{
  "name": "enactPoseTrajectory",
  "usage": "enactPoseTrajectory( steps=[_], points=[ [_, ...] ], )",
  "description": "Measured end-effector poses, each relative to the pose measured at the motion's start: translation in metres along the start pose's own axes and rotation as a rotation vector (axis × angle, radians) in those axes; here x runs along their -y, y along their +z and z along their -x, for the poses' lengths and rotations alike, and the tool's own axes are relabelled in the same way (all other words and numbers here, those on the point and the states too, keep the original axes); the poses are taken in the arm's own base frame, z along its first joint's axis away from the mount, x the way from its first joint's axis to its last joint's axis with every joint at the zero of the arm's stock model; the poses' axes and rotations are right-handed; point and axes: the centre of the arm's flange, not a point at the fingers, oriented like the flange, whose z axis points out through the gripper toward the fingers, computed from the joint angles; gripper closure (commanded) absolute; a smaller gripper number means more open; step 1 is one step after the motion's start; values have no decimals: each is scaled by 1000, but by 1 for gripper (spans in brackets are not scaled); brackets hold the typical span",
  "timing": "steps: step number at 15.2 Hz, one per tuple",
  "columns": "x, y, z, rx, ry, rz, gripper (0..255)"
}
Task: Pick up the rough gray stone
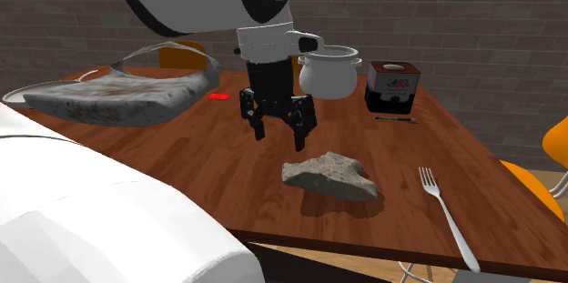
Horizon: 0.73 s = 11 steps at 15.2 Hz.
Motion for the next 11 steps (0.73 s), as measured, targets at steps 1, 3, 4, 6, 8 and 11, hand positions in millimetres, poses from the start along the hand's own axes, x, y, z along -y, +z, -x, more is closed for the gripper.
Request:
enactPoseTrajectory(
  steps=[1, 3, 4, 6, 8, 11],
  points=[
    [0, 11, -3, -2, 16, 12, 0],
    [0, 38, -10, -4, 47, 34, 0],
    [-1, 52, -12, -5, 63, 45, 0],
    [0, 69, -12, -7, 75, 52, 0],
    [1, 82, -11, -8, 78, 53, 0],
    [4, 98, -11, -8, 79, 54, 0]
  ],
)
